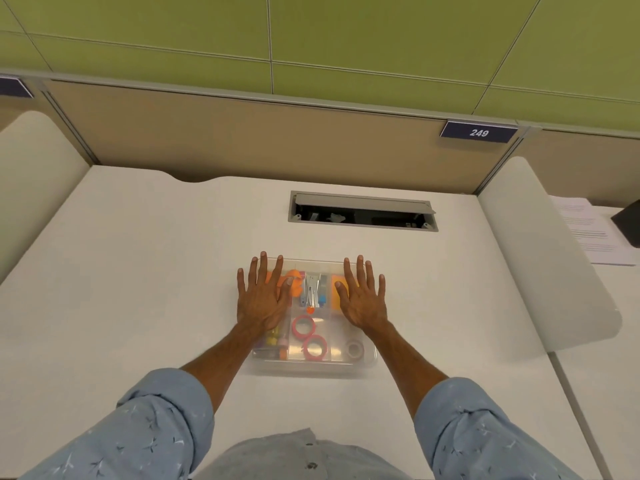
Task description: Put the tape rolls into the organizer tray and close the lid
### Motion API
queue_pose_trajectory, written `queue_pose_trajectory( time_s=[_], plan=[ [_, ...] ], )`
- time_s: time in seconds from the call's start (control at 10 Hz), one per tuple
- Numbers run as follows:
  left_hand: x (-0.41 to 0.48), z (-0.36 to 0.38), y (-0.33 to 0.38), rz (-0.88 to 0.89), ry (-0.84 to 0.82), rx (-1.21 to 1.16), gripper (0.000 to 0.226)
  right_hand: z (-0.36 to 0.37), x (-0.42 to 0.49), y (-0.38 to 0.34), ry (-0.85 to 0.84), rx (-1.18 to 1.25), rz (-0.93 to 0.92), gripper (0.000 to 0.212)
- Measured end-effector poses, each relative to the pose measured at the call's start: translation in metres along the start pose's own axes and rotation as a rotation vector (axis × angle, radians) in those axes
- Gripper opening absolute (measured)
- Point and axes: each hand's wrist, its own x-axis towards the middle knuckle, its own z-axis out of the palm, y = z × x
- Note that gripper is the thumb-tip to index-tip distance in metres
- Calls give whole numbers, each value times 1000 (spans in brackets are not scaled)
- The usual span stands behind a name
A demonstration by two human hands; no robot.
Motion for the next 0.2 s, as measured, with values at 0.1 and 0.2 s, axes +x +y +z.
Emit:
queue_pose_trajectory(
  time_s=[0.1, 0.2],
  plan=[
    [-4, -5, 7, 3, -42, 66, 108, -2, -5, -6, 26, -9, -11, 67],
    [-3, -8, 13, 9, -30, 119, 84, -10, -3, -10, 51, -26, -19, 67]
  ],
)
